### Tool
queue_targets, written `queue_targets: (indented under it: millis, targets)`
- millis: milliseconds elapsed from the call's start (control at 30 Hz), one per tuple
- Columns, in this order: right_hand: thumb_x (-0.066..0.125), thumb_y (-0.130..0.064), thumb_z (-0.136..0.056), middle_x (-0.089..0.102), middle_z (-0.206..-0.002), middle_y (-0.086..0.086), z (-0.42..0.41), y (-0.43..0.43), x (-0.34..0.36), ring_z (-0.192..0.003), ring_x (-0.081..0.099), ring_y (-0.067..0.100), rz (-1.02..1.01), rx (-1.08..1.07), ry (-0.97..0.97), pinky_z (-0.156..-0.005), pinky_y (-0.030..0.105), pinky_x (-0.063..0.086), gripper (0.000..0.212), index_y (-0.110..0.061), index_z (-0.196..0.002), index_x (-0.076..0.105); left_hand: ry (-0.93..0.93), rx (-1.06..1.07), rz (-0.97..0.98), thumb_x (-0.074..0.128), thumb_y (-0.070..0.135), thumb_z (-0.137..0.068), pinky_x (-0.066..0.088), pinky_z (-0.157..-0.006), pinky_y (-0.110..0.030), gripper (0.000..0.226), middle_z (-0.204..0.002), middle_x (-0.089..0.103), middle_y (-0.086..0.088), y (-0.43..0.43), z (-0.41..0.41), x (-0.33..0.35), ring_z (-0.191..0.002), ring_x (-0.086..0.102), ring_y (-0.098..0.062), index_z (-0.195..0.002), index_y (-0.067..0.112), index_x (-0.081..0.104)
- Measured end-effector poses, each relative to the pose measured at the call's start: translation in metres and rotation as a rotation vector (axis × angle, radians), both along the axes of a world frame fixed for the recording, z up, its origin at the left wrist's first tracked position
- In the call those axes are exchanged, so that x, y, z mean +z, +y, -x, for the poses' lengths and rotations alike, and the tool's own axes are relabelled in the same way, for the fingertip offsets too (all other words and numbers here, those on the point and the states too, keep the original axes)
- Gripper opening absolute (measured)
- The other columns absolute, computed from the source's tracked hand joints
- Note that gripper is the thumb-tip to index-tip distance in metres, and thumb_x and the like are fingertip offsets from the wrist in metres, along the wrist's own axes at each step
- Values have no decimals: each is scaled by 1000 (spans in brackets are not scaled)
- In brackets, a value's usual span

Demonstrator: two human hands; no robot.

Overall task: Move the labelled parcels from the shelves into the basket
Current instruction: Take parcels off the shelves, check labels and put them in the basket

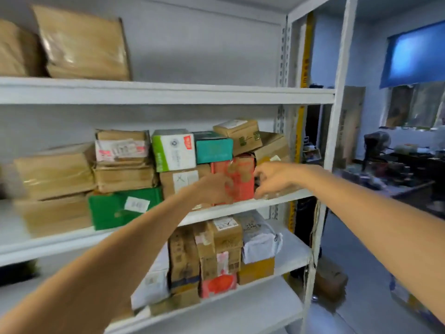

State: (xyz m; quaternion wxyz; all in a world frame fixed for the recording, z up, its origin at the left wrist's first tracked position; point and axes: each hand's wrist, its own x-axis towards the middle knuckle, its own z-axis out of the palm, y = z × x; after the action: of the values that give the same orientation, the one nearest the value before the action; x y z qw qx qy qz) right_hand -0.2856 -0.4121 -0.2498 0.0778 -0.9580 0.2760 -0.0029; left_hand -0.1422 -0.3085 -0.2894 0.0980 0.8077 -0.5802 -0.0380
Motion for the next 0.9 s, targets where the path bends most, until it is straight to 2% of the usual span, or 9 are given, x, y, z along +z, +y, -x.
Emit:
queue_targets:
  millis: [33, 100, 133, 233, 333, 500, 733, 833, 900]
  targets:
    - [74, -39, -81, 52, -135, 4, -17, 13, -5, -118, 54, 22, 3, 57, 2, -98, 36, 47, 72, -12, -141, 43, 23, 67, 0, 61, 19, -90, 38, -67, -4, 28, -109, 54, -1, 20, -8, -3, -96, 50, -16, -118, 12, 59]
    - [75, -38, -79, 53, -135, 4, -47, 40, -14, -117, 54, 23, 10, 168, -6, -99, 39, 47, 70, -15, -139, 46, 32, 206, 29, 67, 20, -86, 44, -85, -20, 38, -120, 61, -4, 61, -22, -8, -106, 57, -23, -123, 12, 59]
    - [74, -38, -79, 52, -136, 4, -60, 53, -18, -118, 54, 23, 6, 223, -3, -100, 39, 46, 71, -16, -139, 45, 24, 272, 29, 69, 21, -85, 44, -89, -26, 41, -122, 62, -7, 82, -28, -10, -109, 58, -25, -124, 13, 59]
    - [73, -36, -82, 50, -138, 5, -91, 98, -27, -121, 51, 25, -11, 399, 5, -99, 35, 45, 72, -13, -142, 41, -11, 475, 13, 71, 25, -82, 45, -91, -25, 44, -123, 61, -4, 144, -44, -16, -111, 58, -23, -124, 19, 59]
    - [74, -36, -81, 58, -127, 5, -111, 140, -30, -109, 57, 23, 0, 546, 0, -89, 33, 49, 65, -11, -135, 49, -53, 615, -3, 73, 27, -81, 46, -95, -31, 45, -127, 58, -1, 198, -49, -19, -110, 57, -24, -123, 19, 61]
    - [73, -38, -82, 55, -131, 6, -134, 182, -29, -111, 55, 23, 20, 689, 15, -94, 37, 48, 70, -11, -140, 43, -36, 794, 16, 72, 26, -83, 43, -79, -25, 40, -115, 62, -4, 254, -51, -21, -90, 52, -17, -121, 17, 61]
    - [71, -38, -83, 54, -128, 8, -169, 204, -14, -110, 55, 23, 38, 736, -23, -90, 38, 52, 69, -12, -140, 42, -73, 849, 52, 71, 25, -84, 37, -79, -22, 40, -124, 50, -7, 280, -88, 2, -93, 45, -17, -121, 15, 60]
    - [72, -37, -82, 56, -127, 9, -180, 206, -4, -110, 57, 24, 31, 707, -19, -93, 40, 52, 66, -10, -137, 45, -85, 828, 24, 71, 27, -84, 42, -79, -24, 41, -123, 55, -8, 279, -108, 7, -92, 49, -18, -122, 16, 60]
    - [72, -36, -83, 59, -124, 10, -186, 206, 3, -107, 60, 23, 29, 681, -31, -90, 37, 53, 62, -10, -133, 48, -88, 803, 24, 70, 26, -85, 43, -78, -25, 43, -122, 58, -8, 275, -119, 13, -90, 50, -18, -125, 16, 59]
